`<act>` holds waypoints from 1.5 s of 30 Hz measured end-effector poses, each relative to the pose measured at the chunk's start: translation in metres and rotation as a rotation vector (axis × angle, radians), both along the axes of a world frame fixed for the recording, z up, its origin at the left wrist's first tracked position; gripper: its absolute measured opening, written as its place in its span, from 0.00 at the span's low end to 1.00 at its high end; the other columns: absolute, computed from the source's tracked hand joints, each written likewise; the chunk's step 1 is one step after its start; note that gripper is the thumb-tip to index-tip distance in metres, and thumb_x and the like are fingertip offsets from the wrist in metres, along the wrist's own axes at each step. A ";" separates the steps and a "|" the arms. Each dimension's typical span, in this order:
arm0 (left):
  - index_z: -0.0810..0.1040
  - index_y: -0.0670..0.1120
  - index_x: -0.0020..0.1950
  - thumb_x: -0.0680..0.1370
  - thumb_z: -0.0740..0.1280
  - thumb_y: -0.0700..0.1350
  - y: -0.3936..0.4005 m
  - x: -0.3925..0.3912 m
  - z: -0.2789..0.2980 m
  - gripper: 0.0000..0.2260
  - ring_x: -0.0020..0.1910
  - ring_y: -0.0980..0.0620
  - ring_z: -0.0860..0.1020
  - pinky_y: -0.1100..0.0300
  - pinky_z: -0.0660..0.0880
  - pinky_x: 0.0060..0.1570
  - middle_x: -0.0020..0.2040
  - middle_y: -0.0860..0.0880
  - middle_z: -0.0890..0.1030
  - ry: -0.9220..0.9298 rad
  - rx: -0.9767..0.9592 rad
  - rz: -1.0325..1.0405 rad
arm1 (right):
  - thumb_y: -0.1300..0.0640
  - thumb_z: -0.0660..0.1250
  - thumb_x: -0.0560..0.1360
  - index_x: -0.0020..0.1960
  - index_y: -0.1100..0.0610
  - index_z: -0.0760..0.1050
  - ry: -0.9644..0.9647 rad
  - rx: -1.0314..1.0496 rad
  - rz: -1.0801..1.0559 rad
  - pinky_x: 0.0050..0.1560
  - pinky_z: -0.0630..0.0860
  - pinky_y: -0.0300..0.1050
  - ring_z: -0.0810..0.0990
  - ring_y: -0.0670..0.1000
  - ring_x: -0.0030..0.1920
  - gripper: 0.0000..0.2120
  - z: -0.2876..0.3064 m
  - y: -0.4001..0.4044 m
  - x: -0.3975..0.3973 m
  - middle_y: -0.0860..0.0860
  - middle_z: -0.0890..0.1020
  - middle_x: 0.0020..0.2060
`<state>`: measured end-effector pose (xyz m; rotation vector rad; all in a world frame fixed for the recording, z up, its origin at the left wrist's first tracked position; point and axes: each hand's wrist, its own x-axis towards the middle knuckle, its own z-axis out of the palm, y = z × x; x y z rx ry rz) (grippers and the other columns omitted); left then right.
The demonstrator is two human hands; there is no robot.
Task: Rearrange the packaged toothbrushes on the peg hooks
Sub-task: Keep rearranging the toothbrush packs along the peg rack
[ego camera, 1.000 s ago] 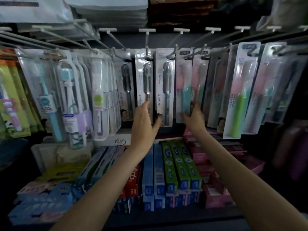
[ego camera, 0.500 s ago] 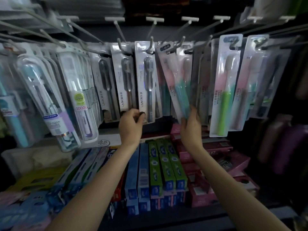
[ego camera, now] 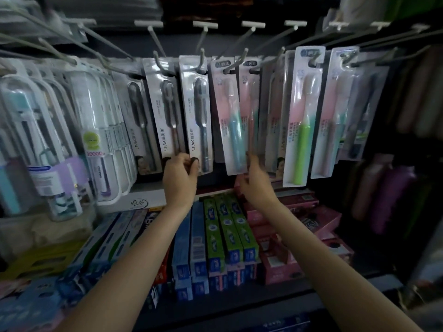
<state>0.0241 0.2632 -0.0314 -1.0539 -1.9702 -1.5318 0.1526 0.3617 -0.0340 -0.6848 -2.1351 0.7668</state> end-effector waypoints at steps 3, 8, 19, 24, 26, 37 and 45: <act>0.70 0.39 0.56 0.76 0.66 0.40 0.002 0.007 0.000 0.12 0.48 0.47 0.74 0.57 0.73 0.47 0.52 0.45 0.70 -0.031 0.141 0.030 | 0.67 0.58 0.77 0.69 0.61 0.61 -0.016 0.231 -0.047 0.44 0.68 0.42 0.75 0.59 0.50 0.22 0.010 -0.008 0.023 0.60 0.68 0.61; 0.69 0.38 0.59 0.74 0.66 0.36 0.011 0.040 0.006 0.15 0.51 0.51 0.69 0.70 0.66 0.49 0.54 0.42 0.70 0.083 0.194 0.014 | 0.70 0.60 0.73 0.59 0.66 0.70 0.387 0.567 -0.164 0.49 0.69 0.36 0.72 0.50 0.49 0.15 0.033 -0.002 0.068 0.59 0.71 0.53; 0.66 0.43 0.64 0.77 0.64 0.40 0.047 0.092 0.007 0.17 0.51 0.52 0.75 0.60 0.73 0.50 0.56 0.47 0.72 0.119 0.024 -0.299 | 0.64 0.66 0.73 0.68 0.56 0.63 0.311 0.253 -0.267 0.45 0.66 0.35 0.76 0.52 0.48 0.26 0.030 0.046 0.112 0.55 0.76 0.53; 0.66 0.45 0.66 0.77 0.65 0.42 0.055 0.104 0.016 0.18 0.54 0.53 0.73 0.58 0.73 0.54 0.58 0.48 0.72 0.105 0.004 -0.359 | 0.71 0.60 0.71 0.66 0.59 0.67 0.350 0.376 -0.340 0.46 0.62 0.35 0.74 0.59 0.52 0.24 0.039 0.064 0.133 0.59 0.75 0.56; 0.65 0.45 0.66 0.77 0.65 0.43 0.060 0.109 0.021 0.19 0.54 0.56 0.72 0.62 0.71 0.53 0.60 0.48 0.72 0.086 -0.010 -0.381 | 0.71 0.60 0.71 0.66 0.59 0.67 0.325 0.386 -0.339 0.49 0.63 0.38 0.74 0.59 0.54 0.24 0.044 0.069 0.138 0.60 0.75 0.57; 0.70 0.42 0.60 0.76 0.67 0.41 0.092 0.131 0.040 0.15 0.43 0.57 0.74 0.66 0.73 0.48 0.45 0.52 0.76 -0.211 0.071 -0.456 | 0.69 0.64 0.72 0.66 0.60 0.68 0.298 0.418 -0.207 0.46 0.62 0.34 0.74 0.54 0.50 0.23 0.042 0.077 0.145 0.49 0.72 0.50; 0.77 0.42 0.55 0.75 0.68 0.43 0.084 0.126 0.064 0.10 0.41 0.66 0.73 0.75 0.71 0.44 0.42 0.57 0.75 -0.239 0.090 -0.540 | 0.69 0.64 0.73 0.67 0.58 0.68 0.304 0.338 -0.194 0.48 0.65 0.37 0.73 0.50 0.49 0.23 0.046 0.078 0.145 0.50 0.74 0.51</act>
